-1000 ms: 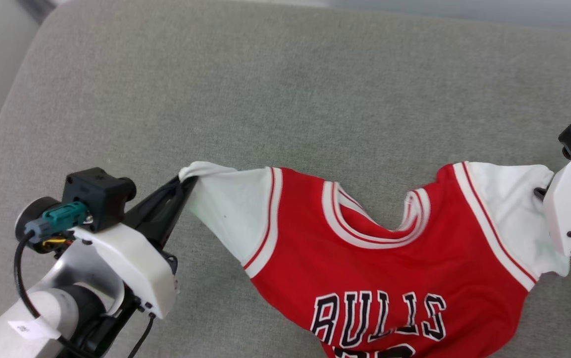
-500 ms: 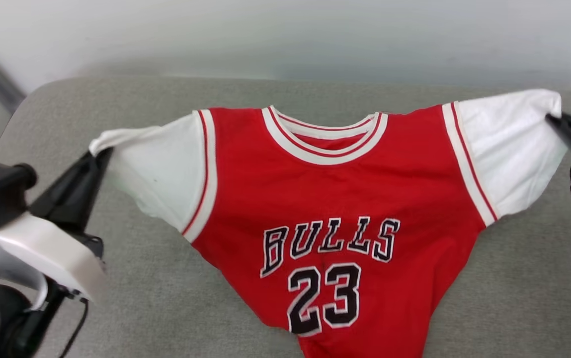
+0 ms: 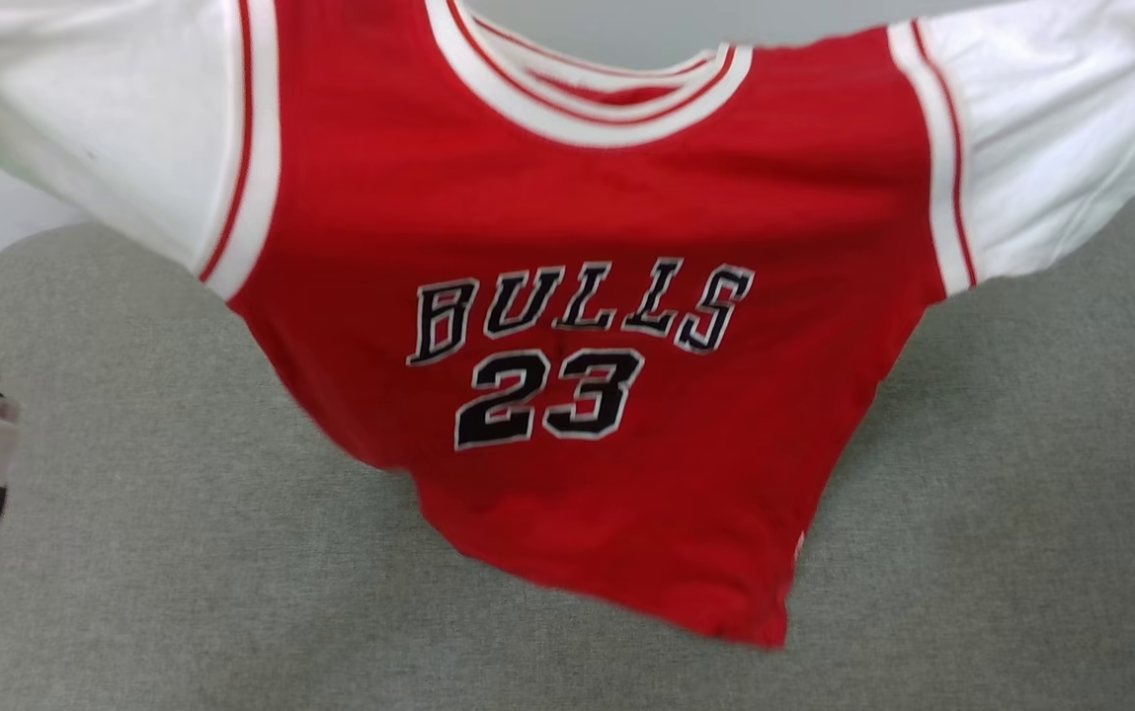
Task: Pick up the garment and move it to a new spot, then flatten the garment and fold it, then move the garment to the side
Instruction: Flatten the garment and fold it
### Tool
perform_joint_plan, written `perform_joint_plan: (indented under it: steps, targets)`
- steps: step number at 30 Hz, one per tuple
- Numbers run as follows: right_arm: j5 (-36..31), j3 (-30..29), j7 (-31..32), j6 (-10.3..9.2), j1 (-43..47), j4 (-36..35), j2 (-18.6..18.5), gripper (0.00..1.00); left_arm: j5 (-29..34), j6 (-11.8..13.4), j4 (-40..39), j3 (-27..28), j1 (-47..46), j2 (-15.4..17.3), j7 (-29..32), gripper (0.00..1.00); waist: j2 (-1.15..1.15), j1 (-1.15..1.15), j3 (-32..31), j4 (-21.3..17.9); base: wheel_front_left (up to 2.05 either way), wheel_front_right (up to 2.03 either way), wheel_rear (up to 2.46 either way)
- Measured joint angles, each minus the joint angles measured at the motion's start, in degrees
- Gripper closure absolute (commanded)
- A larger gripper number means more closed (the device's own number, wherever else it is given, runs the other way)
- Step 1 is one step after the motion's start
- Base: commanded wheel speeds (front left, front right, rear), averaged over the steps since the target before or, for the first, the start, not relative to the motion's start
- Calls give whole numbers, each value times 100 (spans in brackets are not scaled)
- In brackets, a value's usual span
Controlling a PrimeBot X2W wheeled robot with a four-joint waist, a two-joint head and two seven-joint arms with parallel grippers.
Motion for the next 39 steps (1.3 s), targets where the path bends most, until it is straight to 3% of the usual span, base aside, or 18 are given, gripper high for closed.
perform_joint_plan:
  steps: [5,11,23,30,39]
  targets:
    - [-101,-461,-186,0,-253,-136,245,100,-58,29,-46,268,-127,162,35,100,0,0,43,-58,0,0,0]
    - [-380,-479,-413,0,-541,-183,338,100,-62,-8,37,452,-588,174,-129,100,0,0,288,-125,0,0,0]
    - [-816,-314,-838,0,-2184,353,390,100,-31,-709,1235,26,-2577,96,-254,100,0,1,1255,-184,0,0,0]
    - [-1190,-56,-1350,1,-3541,1177,323,100,92,-1147,2430,-414,-4419,-378,-277,100,0,2,2027,-153,0,0,0]
    - [-1752,-357,-2260,2,-5084,2495,646,100,628,-1597,4031,-905,-6484,-1115,-856,100,0,2,2897,0,0,0,0]
